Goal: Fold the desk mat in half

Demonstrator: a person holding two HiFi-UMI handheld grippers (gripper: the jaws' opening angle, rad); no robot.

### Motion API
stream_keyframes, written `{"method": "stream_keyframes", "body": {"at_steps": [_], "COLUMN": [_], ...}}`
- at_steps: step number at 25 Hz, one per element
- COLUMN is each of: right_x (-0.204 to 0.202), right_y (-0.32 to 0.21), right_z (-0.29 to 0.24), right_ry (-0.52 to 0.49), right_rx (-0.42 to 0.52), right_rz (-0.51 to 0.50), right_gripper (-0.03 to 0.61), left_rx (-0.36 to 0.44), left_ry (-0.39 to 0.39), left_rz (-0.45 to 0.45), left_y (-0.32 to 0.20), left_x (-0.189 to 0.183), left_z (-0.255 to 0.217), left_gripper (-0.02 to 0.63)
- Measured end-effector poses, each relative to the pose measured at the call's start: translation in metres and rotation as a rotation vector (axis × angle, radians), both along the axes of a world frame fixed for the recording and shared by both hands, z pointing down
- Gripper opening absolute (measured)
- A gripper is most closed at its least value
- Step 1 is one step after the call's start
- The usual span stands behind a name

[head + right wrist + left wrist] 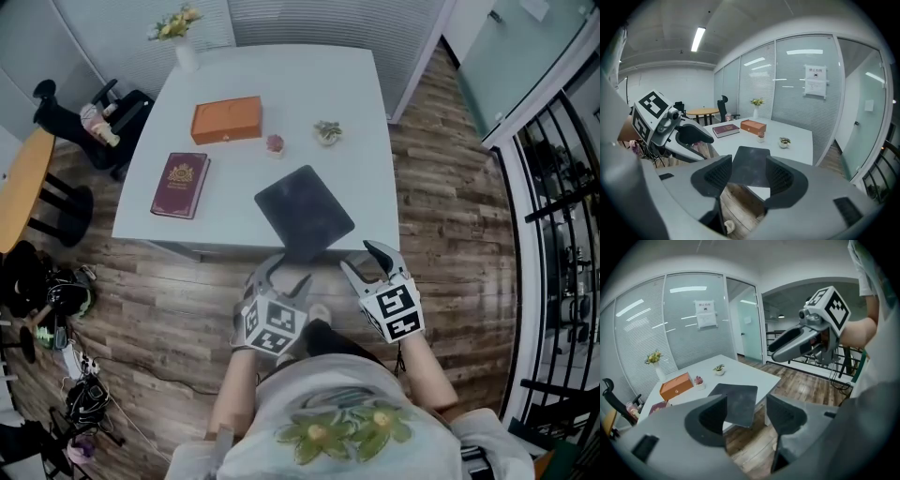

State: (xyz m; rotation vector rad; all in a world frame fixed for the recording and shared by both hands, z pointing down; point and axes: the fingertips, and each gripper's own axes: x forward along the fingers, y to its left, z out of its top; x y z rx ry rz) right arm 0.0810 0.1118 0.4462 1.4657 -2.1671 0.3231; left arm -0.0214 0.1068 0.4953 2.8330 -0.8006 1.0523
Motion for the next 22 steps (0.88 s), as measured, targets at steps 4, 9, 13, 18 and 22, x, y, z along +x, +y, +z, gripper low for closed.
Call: {"method": "stream_keyframes", "body": {"at_steps": [4,9,13,18,22], "right_x": [0.010,0.023,0.032,0.041,0.045], "right_y": [-0.013,-0.024,-0.032,-0.040,-0.041], "right_z": [0.016,0.040,0.057,0.074,0.082], "right_ry": [0.009,0.023,0.034,0.053,0.066], "right_rx": [-0.040,-0.098,-0.125,-0.159,-0.178], "right_rz": [-0.027,-0.057,-0.083,-0.107,-0.120], "right_gripper": [0.219,0.219,0.219,0.219,0.219], "left_rx": [-0.018,-0.050,-0.078,-0.089,-0.107], "left_ry": [-0.063,-0.107,-0.130,-0.196,-0.268], "left_rz": [-0.013,-0.024,-0.035,-0.031,-0.024], "left_y": [-0.010,-0.017,-0.023,-0.030,-0.031], "left_x": [0.003,0.012,0.020,0.027,0.029], "left_z": [0.024,0.052,0.076,0.105,0.130], "left_gripper": [0.245,0.245,0.245,0.245,0.245]}}
